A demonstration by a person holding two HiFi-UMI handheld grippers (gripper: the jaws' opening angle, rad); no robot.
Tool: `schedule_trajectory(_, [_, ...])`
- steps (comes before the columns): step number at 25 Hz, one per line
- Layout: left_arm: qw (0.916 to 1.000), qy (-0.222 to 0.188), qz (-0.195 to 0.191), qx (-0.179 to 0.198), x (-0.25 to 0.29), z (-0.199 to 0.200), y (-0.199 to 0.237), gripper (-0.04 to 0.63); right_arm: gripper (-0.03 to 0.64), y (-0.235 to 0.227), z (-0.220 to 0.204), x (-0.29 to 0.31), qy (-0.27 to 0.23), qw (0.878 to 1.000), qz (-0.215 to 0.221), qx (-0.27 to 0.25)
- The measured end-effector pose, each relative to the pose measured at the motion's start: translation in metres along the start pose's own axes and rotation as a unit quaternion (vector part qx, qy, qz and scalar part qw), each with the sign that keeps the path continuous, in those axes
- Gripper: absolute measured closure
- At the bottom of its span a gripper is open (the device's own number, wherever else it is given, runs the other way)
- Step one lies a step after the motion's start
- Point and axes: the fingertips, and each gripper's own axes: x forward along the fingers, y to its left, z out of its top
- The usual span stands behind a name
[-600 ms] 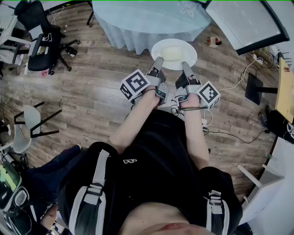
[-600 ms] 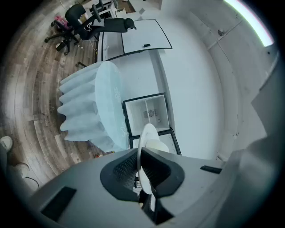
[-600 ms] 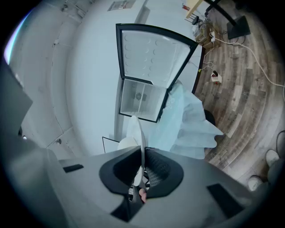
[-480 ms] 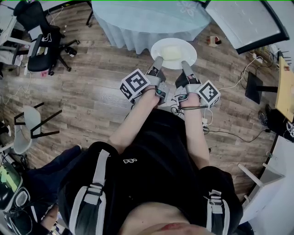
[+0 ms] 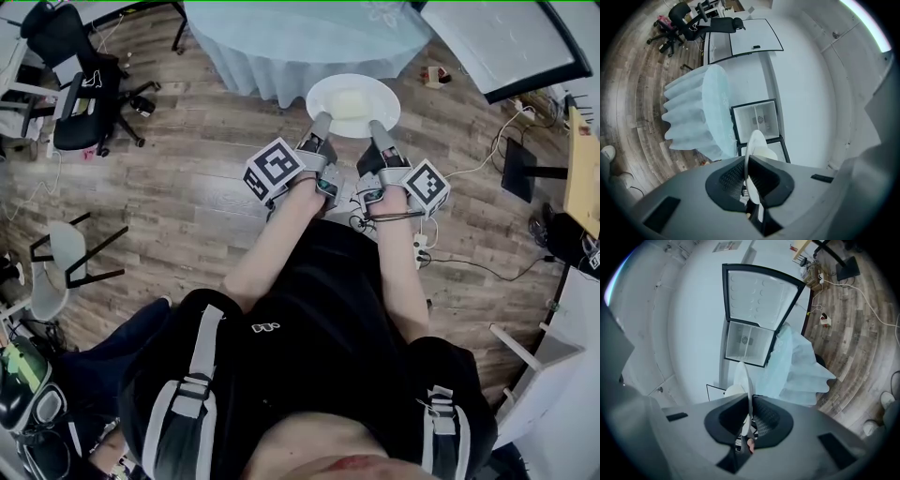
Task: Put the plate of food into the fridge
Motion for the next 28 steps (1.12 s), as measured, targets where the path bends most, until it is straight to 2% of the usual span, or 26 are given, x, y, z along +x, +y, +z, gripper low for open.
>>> schedule_trajectory(10, [0.9995,-0.021,0.019,-0.015,-0.028,0.044,0.026,0.589,0.588,-0.002,-0.049,0.031,0.029,1.0,-0.009,0.002])
schedule_trajectory(17, [0.9982,-0.032,0.032,-0.039,-0.049,0.072,0.047,0.589,0.586,-0.001,-0.086,0.048,0.051,0.999,-0.019,0.007])
schedule_trajectory(21, [0.9985,-0.017,0.027,-0.044,-0.046,0.072,0.048,0.589,0.586,-0.002,-0.084,0.047,0.038,0.999,-0.031,-0.001])
schedule_trajectory(28, [0.9986,0.006,0.022,-0.048,-0.009,0.072,0.039,0.589,0.586,-0.002,-0.052,0.06,0.019,0.999,-0.039,-0.014])
